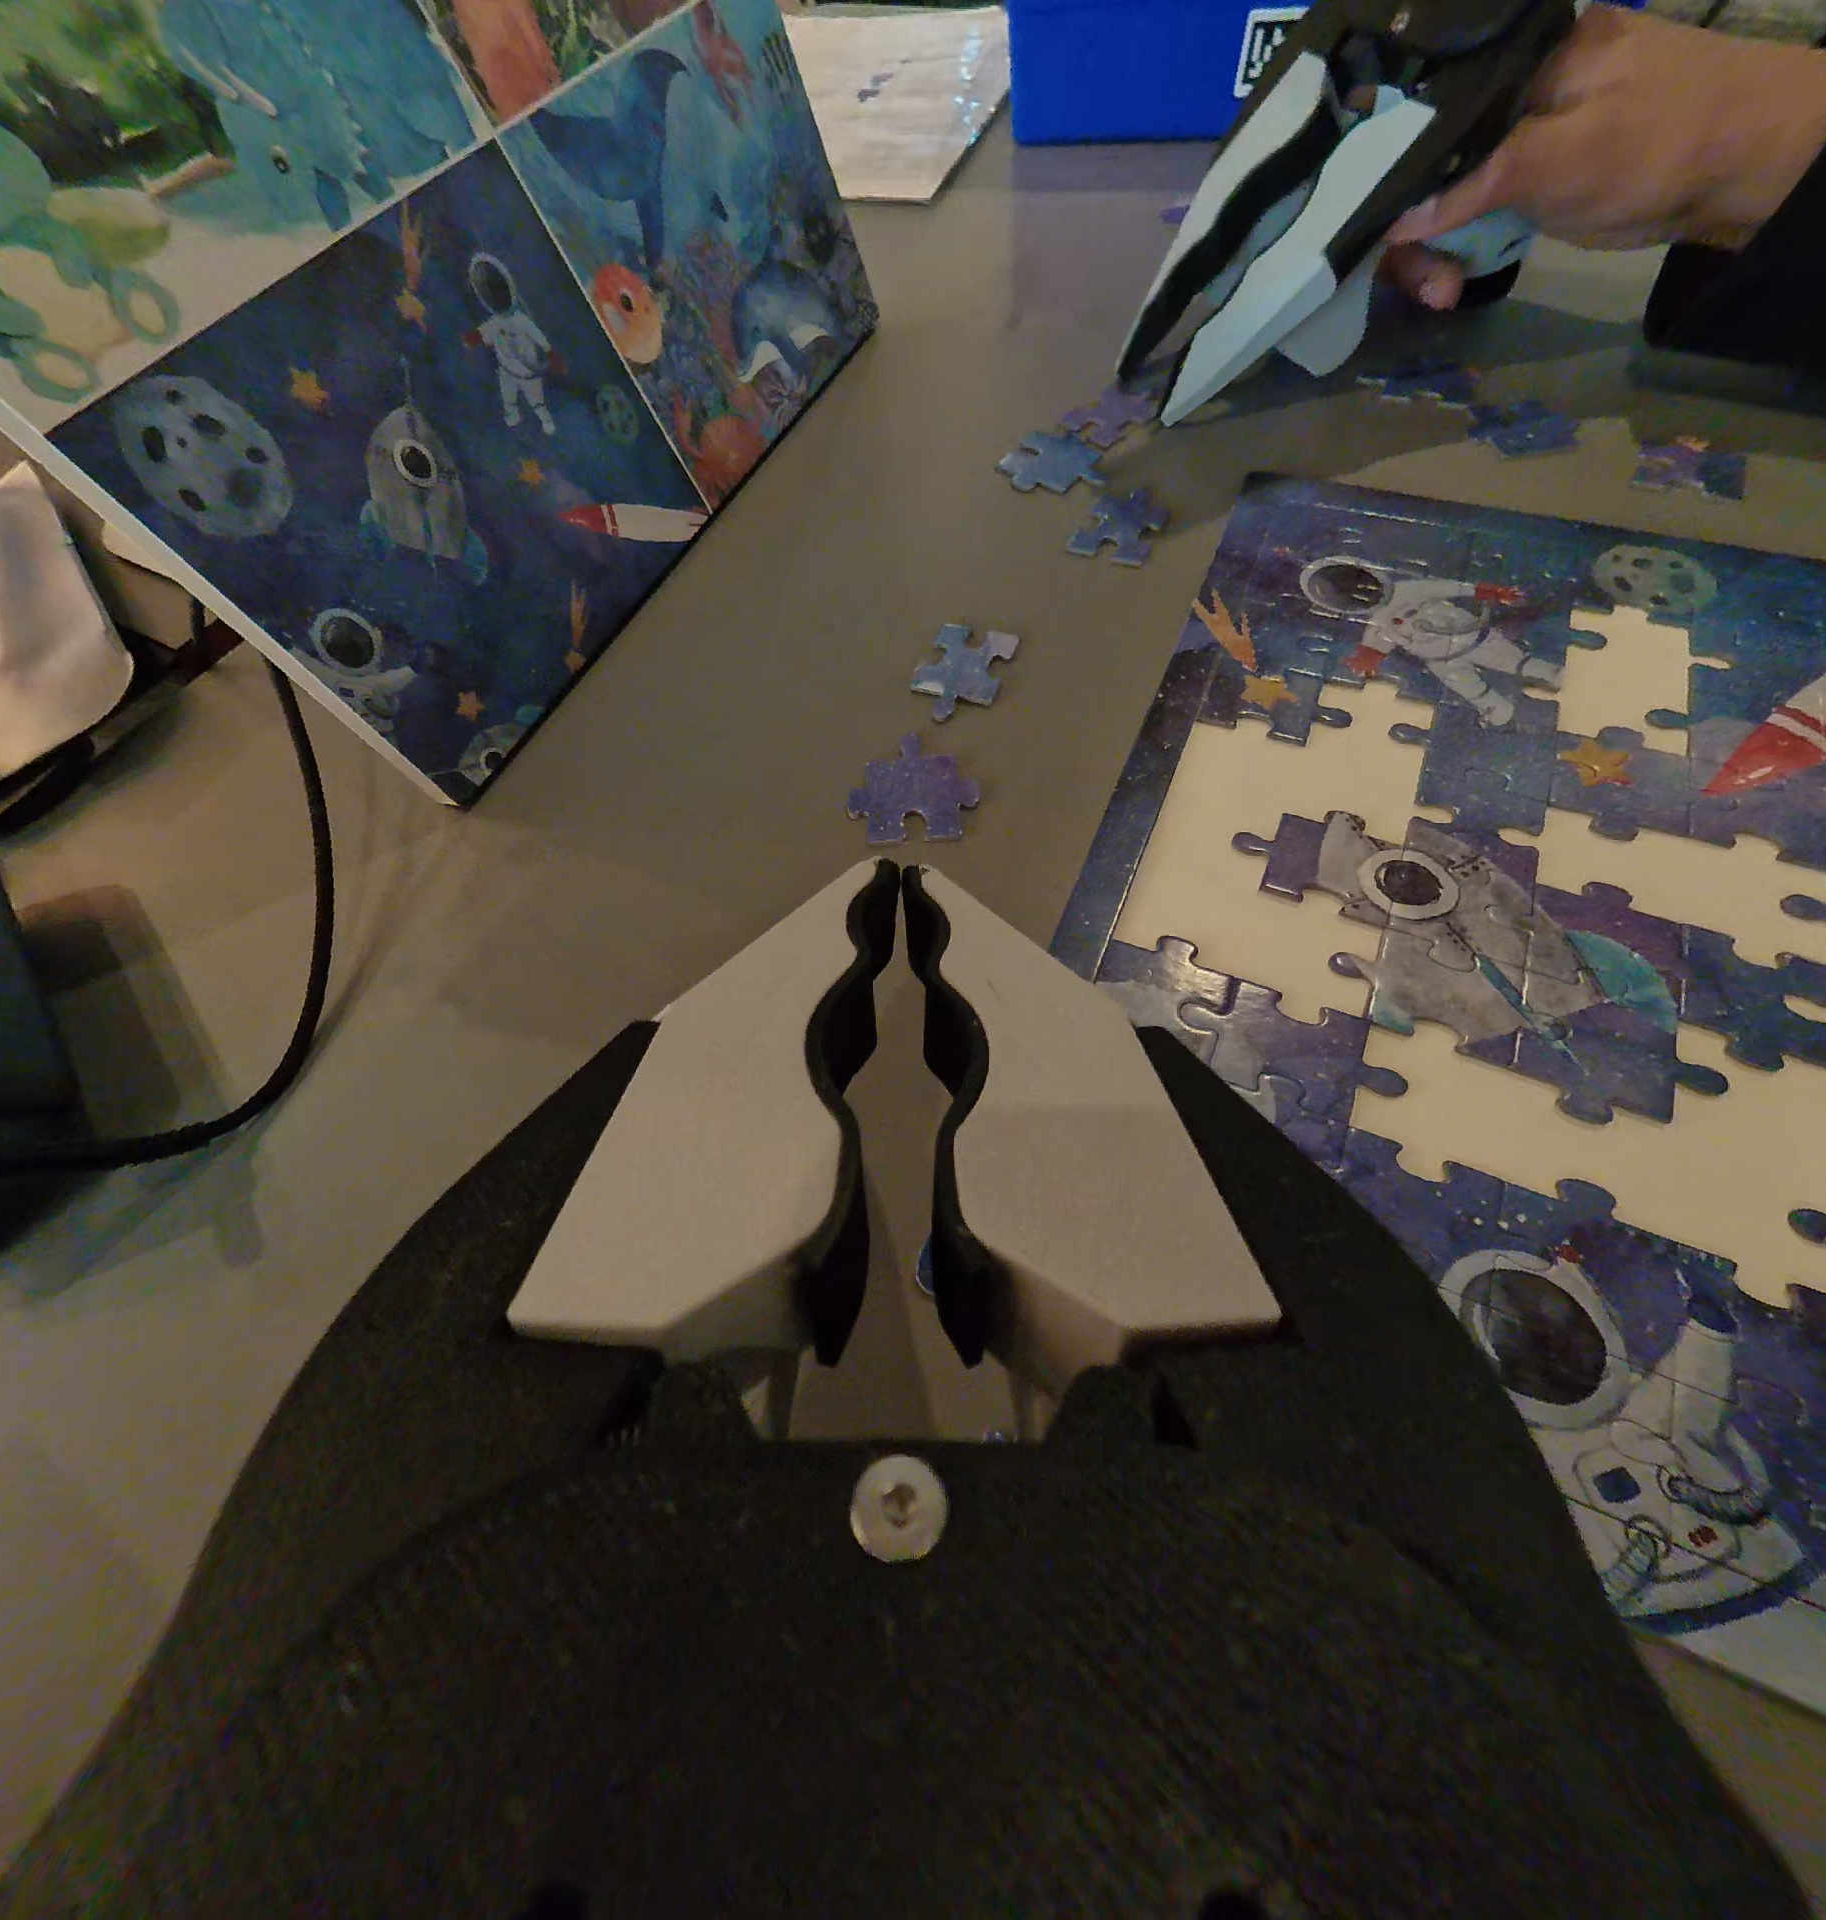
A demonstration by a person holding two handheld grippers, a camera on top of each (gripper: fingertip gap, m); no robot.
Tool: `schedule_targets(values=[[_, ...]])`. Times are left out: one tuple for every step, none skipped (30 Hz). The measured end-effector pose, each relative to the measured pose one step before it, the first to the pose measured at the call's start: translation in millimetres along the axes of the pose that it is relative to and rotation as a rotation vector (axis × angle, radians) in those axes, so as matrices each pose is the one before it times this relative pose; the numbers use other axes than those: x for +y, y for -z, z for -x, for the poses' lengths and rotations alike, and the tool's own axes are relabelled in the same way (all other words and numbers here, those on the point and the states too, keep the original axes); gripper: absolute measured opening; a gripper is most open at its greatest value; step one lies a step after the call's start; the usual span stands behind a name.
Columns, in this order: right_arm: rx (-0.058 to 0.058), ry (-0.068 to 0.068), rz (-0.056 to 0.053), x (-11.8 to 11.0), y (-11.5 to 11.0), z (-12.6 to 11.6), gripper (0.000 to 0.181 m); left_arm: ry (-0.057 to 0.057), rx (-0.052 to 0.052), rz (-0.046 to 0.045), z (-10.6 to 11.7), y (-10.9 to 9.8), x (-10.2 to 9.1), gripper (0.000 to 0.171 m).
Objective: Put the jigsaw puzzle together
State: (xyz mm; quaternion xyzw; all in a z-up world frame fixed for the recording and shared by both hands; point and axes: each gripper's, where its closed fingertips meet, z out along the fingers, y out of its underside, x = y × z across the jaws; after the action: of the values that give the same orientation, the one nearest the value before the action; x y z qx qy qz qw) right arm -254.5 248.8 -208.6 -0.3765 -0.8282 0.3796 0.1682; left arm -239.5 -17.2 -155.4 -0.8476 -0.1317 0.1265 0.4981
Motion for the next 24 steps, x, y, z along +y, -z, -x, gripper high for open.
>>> schedule_targets(values=[[0.0078, -0.0194, -0.0266, -3.91, 2.14, -2.42, 0.034, -0.001, -0.0009, 0.00104, 0.16, -0.01, 0.1, 0.0], [0.0023, -0.0249, -0.049, -7.46, 3.92, -2.14, 0.034, -0.0018, -0.0024, -0.00021, 0.32, 0.18, -0.05, 0.0], [-0.0014, -0.028, -0.0628, -9.87, 5.6, -2.02, 0.033, -0.0016, -0.003, -0.00025, 0.56, 0.31, 0.03, 0.0], [0.0024, -0.027, -0.0645, -10.46, 6.92, -2.78, 0.033, 0.0001, -0.0027, 0.00099, 0.75, 0.21, 0.25, 0.0], [0.0085, -0.0206, -0.0599, -9.99, 7.3, -3.58, 0.033, 0.002, -0.0029, 0.00125, 1.03, 0.02, 0.56, 0.0], [0.0146, -0.0125, -0.0536, -8.94, 7.53, -4.08, 0.031, 0.0037, -0.0033, 0.00148, 1.32, 0.09, 0.66, 0.0], [0.0185, -0.0061, -0.0466, -7.97, 6.99, -4.32, 0.03, 0.0047, -0.0032, 0.00137, 1.22, 0.03, 0.73, 0.0], [0.0201, -0.0026, -0.0396, -7.01, 6.27, -4.14, 0.028, 0.0049, -0.0045, 0.00129, 1.49, -0.02, 0.7, 0.0], [0.0183, -0.0018, -0.0328, -6.1, 5.49, -3.61, 0.027, 0.0046, -0.006, 0.00132, 1.65, 0.11, 0.53, 0.0], [0.0128, -0.0021, -0.0267, -5.22, 4.47, -2.58, 0.026, 0.0042, -0.0072, 0.00037, 1.71, 0.24, 0.38, 0.0], [0.0071, -0.0024, -0.0224, -4.5, 3.66, -1.5, 0.025, 0.0041, -0.0099, -0.00235, 2.03, 0.47, -0.24, 0.0], [0.0039, -0.0026, -0.0186, -3.73, 2.74, -0.8, 0.024, 0.0032, -0.0175, -0.00623, 2.98, 0.87, -0.9, 0.0], [0.0014, -0.0017, -0.0136, -2.8, 1.91, -0.15, 0.024, 0.0034, -0.0235, -0.01084, 4.03, 1.25, -1.62, 0.0], [0.0012, -0.0002, -0.0078, -1.92, 1.23, 0.06, 0.024, 0.0052, -0.025, -0.01163, 4.45, 1.54, -1.77, 0.0], [0.003, 0.0026, -0.0046, -1.28, 0.83, -0.04, 0.024, 0.0079, -0.0273, -0.012, 5.0, 1.55, -1.88, 0.0], [0.005, 0.005, -0.0026, -0.78, 0.38, -0.03, 0.023, 0.0079, -0.0231, -0.01134, 4.56, 1.44, -1.76, 0.0], [0.0048, 0.0061, -0.0006, -0.26, 0.15, 0.05, 0.023, 0.0055, -0.02, -0.01087, 4.16, 1.51, -1.71, 0.0], [0.0039, 0.006, 0.0, 0.03, -0.35, 0.22, 0.022, 0.0004, -0.0212, -0.0084, 4.19, 1.35, -1.39, 0.0], [0.0027, 0.0051, 0.0003, 0.38, -0.71, 0.36, 0.022, -0.015, -0.0211, 0.00109, 3.78, 1.63, -0.68, 0.0], [0.0011, 0.0034, 0.0021, 0.93, -1.09, 0.66, 0.022, -0.0378, -0.0373, 0.00977, 5.24, 2.03, -0.13, 0.0], [-0.0014, 0.0016, 0.0049, 1.53, -1.29, 0.92, 0.022, -0.0538, -0.0589, 0.01227, 7.72, 2.68, -0.13, 0.0], [-0.0037, 0.0005, 0.0076, 1.88, -1.6, 1.15, 0.022, -0.0529, -0.0572, 0.00837, 7.5, 3.01, -0.84, 0.0], [-0.0041, 0.0, 0.0095, 2.29, -1.68, 1.12, 0.022, -0.0358, -0.0359, 0.00025, 4.91, 3.24, -1.95, 0.0], [-0.0024, 0.0004, 0.0084, 1.97, -1.51, 0.87, 0.022, -0.0129, -0.0147, -0.00881, 2.5, 3.07, -2.93, 0.0]])
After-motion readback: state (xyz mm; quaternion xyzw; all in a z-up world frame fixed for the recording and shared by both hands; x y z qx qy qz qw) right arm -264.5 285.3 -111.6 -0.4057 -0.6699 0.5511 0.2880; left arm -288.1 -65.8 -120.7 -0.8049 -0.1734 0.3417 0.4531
